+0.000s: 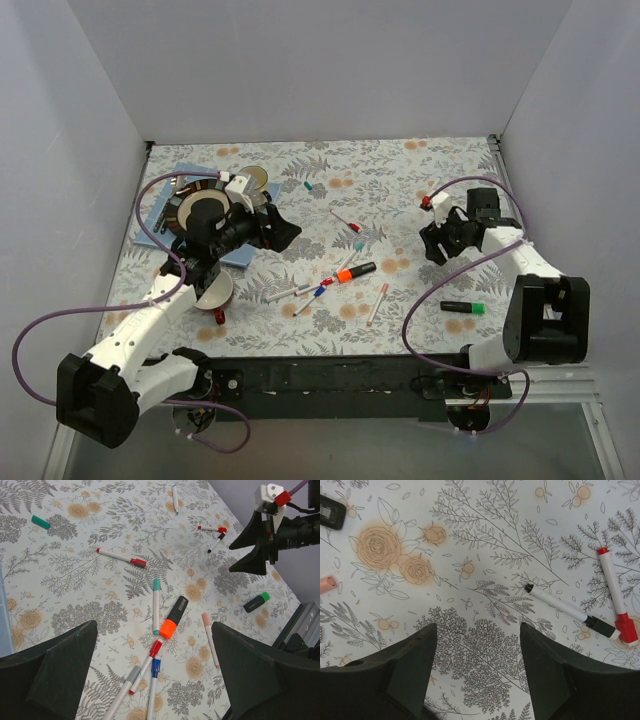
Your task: Open the pen caps
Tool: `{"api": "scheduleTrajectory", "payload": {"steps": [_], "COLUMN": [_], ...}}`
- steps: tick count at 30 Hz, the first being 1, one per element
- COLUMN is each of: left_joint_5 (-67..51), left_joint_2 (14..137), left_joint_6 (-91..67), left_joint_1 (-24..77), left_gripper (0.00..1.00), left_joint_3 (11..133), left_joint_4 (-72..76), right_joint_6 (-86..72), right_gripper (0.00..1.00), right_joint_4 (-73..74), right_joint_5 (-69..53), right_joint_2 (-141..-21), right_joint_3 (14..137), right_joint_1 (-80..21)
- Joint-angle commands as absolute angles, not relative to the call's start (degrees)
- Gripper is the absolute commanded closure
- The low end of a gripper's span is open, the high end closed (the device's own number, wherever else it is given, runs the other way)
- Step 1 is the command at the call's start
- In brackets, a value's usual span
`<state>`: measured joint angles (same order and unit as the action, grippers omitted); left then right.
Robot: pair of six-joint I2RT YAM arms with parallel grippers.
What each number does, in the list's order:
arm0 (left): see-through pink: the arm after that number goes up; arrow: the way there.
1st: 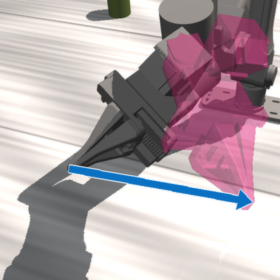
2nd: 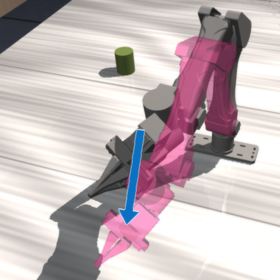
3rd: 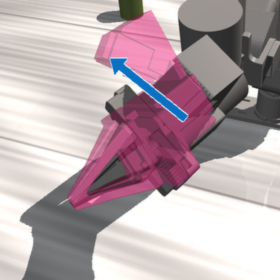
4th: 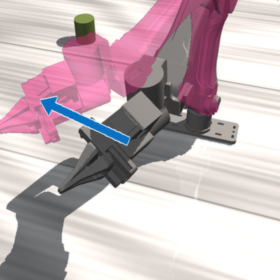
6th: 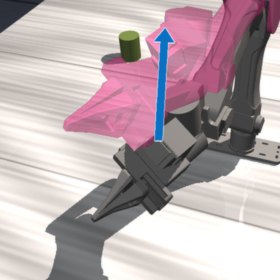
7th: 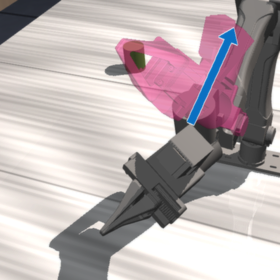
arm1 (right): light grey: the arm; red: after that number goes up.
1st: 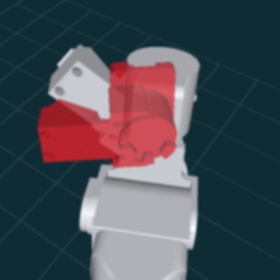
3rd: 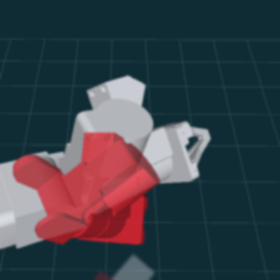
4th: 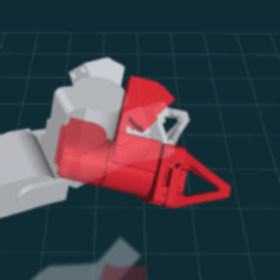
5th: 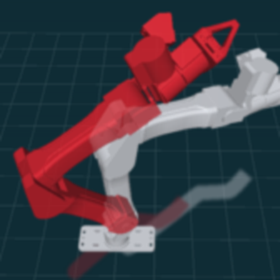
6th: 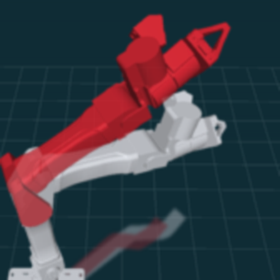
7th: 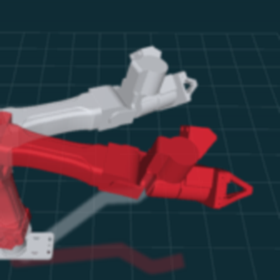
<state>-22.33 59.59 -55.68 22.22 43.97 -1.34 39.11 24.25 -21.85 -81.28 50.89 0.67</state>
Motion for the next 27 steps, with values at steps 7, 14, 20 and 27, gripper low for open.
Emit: {"api": "scheduleTrajectory", "payload": {"steps": [7,14,20,27], "left_joint_5": [-22.68,-22.59,-22.33,-22.15], "left_joint_2": [57.04,56.95,56.69,56.51], "left_joint_6": [-54.84,-54.76,-54.67,-54.49], "left_joint_1": [22.06,22.06,21.97,21.97], "left_gripper": [0.02,0.02,0.02,0.02], "left_joint_3": [45.7,45.62,45.62,45.7], "left_joint_4": [-1.58,-1.58,-1.67,-1.76], "right_joint_6": [41.65,49.56,51.59,52.29], "right_gripper": [0.26,0.3,0.41,0.46], "right_joint_4": [21.36,31.1,41.91,48.25], "right_joint_5": [-13.19,-11.95,-9.5,-9.76], "right_joint_2": [-86.73,-99.91,-112.93,-119.79], "right_joint_3": [57.74,73.9,89.98,97.03], "right_joint_1": [1.4,3.69,4.66,4.66]}}
